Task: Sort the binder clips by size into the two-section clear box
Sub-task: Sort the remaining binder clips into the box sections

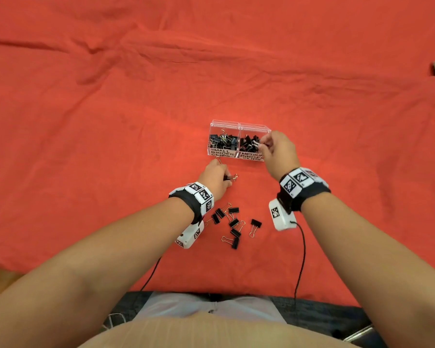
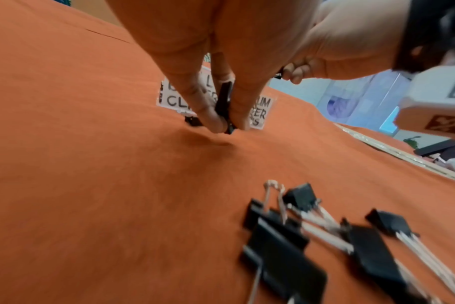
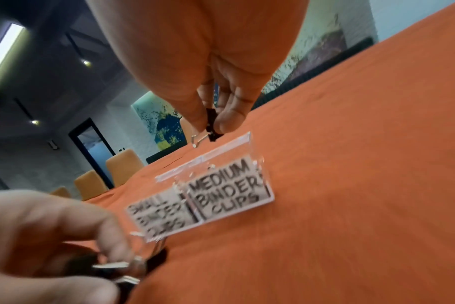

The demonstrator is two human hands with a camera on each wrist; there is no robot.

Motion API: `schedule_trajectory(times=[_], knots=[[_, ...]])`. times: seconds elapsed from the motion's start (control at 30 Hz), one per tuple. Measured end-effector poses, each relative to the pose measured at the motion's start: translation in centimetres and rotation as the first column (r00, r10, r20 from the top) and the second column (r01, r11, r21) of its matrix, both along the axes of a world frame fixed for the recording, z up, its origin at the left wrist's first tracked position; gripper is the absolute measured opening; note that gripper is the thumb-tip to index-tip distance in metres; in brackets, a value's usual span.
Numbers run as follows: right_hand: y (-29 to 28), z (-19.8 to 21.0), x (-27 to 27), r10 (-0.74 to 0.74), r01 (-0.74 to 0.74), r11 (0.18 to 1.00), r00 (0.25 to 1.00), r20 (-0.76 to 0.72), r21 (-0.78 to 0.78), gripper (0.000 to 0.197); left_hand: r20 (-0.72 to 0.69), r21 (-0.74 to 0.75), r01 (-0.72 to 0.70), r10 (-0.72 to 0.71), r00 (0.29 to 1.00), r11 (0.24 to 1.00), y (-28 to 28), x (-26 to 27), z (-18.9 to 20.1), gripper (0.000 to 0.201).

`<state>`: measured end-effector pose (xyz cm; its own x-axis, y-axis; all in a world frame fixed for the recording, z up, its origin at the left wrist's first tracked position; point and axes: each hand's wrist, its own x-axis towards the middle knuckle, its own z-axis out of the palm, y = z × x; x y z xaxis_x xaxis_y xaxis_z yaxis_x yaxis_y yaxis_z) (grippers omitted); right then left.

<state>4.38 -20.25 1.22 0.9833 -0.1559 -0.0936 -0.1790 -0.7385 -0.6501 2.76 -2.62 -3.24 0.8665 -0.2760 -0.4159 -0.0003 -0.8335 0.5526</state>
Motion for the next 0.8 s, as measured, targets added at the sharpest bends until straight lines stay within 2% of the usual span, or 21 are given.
schedule_trajectory(times=[0.07,0.17,0.23,0.37,0.47,0.57,0.67,0.8], knots=[[-0.5,-0.2,1.3,-0.003,0.003,0.999,1.000,-0.008,-0.050,0.009,0.045,-0.056,0.004,-0.001,0.999,0.998,-0.4,0.8,1.2,0.015],[-0.7,-1.1,2.0,0.062,-0.081,0.985,0.990,-0.123,-0.151,0.015,0.141,-0.075,0.020,-0.009,0.990,0.997,-1.4,2.7,3.0,0.018],[-0.8,-1.3,1.6,0.081,-0.096,0.979,0.993,-0.091,-0.178,0.021,0.192,-0.081,0.011,0.005,0.981,0.997,-2.2,4.2,3.9,0.021],[-1.0,-1.3,-1.2,0.015,-0.017,0.992,1.000,-0.015,-0.123,0.021,0.219,-0.051,0.053,-0.041,0.975,0.997,-4.0,6.9,4.7,0.021],[-0.5,-2.2,-4.7,0.100,-0.107,0.990,0.992,-0.079,-0.088,0.017,0.213,0.004,0.116,-0.114,0.970,0.993,-5.3,8.2,4.6,0.021],[0.4,-2.9,-8.2,0.267,-0.281,0.959,0.938,-0.220,-0.036,0.018,0.190,0.053,0.138,-0.145,0.971,0.989,-6.1,8.9,4.0,0.025],[0.7,-3.4,-10.5,0.332,-0.350,0.937,0.882,-0.336,0.008,0.022,0.186,0.080,0.169,-0.181,0.966,0.982,-6.2,8.6,3.5,0.032],[0.5,-4.0,-12.0,0.403,-0.431,0.902,0.807,-0.432,0.035,0.039,0.232,-0.026,0.188,-0.177,0.957,0.982,-5.3,7.1,3.2,0.038]])
